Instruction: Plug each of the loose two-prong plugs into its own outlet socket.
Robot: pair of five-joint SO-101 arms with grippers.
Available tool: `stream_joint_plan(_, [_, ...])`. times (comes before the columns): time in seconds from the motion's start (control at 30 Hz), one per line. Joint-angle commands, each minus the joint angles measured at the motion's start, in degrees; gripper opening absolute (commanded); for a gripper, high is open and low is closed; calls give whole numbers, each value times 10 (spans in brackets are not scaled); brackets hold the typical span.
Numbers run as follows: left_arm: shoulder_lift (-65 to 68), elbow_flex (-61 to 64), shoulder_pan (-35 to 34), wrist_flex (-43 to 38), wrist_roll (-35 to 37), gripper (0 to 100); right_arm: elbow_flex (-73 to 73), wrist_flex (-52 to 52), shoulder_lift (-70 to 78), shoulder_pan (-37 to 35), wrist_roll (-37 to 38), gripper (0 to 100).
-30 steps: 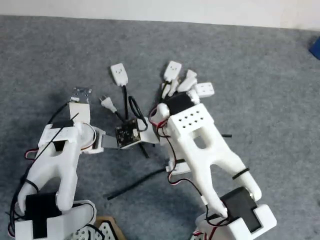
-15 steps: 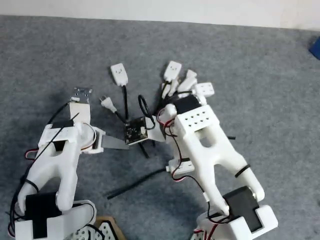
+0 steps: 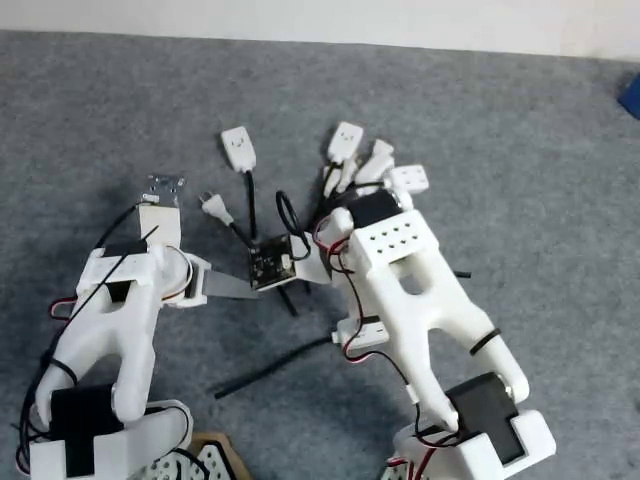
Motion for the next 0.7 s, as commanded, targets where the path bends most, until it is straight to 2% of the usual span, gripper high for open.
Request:
stream_joint_plan(0.0, [-4,-21,6,8,-5,570,-6,-10,-4,14,10,8])
stream_joint_plan(0.37, [-4,-21,6,8,-5,570,-6,-10,0,24,20,8])
stream_joint_plan(0.67, [-4,-21,6,8,-5,570,0,-9,0,-7,16,8])
